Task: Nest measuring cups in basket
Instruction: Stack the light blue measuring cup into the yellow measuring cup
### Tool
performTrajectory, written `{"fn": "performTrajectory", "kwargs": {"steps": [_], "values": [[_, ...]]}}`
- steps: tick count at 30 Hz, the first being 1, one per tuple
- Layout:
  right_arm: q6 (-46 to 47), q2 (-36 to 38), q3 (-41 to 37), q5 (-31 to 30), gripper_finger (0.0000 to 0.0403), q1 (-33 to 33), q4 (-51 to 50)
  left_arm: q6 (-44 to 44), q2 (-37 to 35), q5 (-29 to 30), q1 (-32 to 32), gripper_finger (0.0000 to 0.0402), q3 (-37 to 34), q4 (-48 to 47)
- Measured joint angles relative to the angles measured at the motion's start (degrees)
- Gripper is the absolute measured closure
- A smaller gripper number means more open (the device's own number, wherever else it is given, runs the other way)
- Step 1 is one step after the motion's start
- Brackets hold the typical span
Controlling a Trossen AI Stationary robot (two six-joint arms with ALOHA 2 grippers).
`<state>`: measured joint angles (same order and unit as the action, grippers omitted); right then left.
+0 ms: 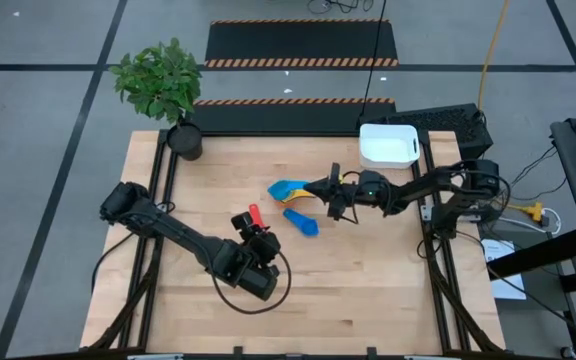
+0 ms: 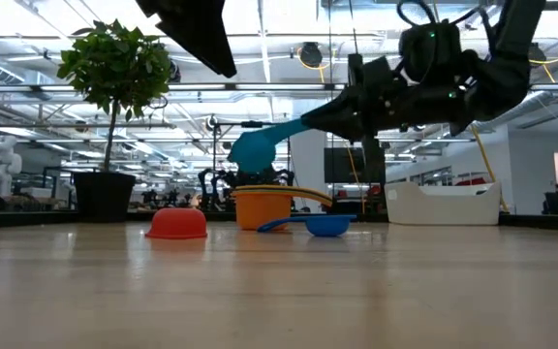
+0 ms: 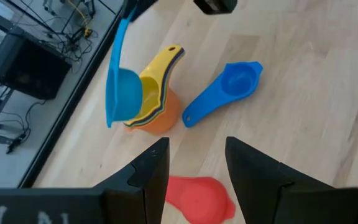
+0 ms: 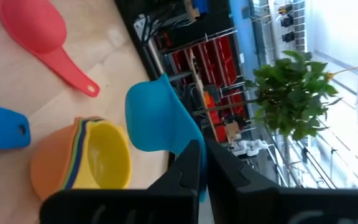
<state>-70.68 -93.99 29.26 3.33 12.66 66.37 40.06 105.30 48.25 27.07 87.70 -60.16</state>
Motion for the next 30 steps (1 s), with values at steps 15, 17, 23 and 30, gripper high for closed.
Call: {"fn": "performTrajectory", "kwargs": {"steps": [15,17,23,30], "values": [[1.0,-2.6,0.3,0.0,0.0403,2.0,0.6,-0.5,0.0,-0.2,0.0,0.0241,0.0,0.0],[1.0,-2.6,0.3,1.0,0.0403,2.0,0.1,-0.5,0.0,-0.2,0.0,0.024,0.0,0.0],[1.0,-2.6,0.3,1.5,0.0403,3.1,-3.3,-0.5,0.0,-0.2,0.0,0.0241,0.0,0.0],[1.1,-2.6,0.3,1.5,0.0403,3.5,-3.5,-0.6,0.0,-0.2,0.0,0.024,0.0,0.0]]}}
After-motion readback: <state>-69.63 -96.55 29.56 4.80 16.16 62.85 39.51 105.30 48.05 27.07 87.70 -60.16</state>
